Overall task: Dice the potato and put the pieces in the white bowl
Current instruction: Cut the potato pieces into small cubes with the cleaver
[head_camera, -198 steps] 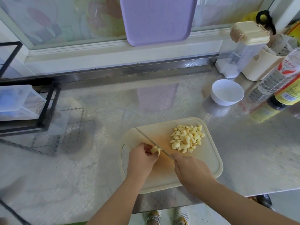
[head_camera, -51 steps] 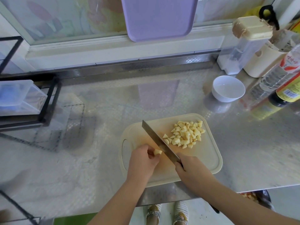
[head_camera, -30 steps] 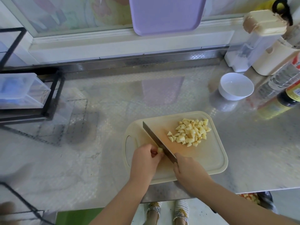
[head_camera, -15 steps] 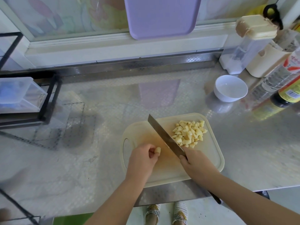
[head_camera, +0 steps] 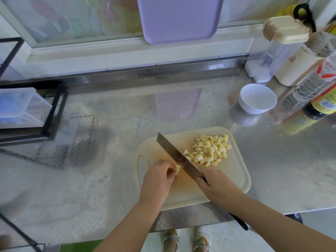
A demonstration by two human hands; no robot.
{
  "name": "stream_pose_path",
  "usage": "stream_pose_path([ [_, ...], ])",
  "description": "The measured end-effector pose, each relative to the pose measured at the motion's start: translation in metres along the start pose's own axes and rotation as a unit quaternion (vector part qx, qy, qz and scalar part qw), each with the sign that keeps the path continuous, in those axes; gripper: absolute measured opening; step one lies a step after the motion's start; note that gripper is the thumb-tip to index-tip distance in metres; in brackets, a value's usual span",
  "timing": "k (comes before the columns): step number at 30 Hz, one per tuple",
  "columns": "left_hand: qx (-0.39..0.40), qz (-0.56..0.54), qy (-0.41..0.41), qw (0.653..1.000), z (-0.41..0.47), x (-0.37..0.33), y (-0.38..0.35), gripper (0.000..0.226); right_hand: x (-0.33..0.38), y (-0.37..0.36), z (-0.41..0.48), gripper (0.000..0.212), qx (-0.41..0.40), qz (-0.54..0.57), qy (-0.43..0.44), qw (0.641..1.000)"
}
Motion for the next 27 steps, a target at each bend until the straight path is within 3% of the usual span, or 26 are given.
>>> stream_pose_path([
  [16, -0.021, -0.019, -0.024, 0.999, -0.003, 0.001, 0.0, 0.006, 0.0, -0.024, 0.011, 0.021, 0.044, -0.032, -0.007, 0.999],
  [27, 0.029, -0.096, 0.063, 0.993, 0.005, 0.018, -0.002, 0.01, -0.014, -0.008, 0.008, 0.014, -0.011, -0.032, -0.05, 0.998],
])
Point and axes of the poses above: each hand's wrist, its own z-axis towards the middle knuckle, its own y-axis out of the back of the hand, x = y × z, the point moved 9 cm from there along z, towards the middle knuckle, and after that the axes turned 2 degrees about -z, right-handed, at the moved point
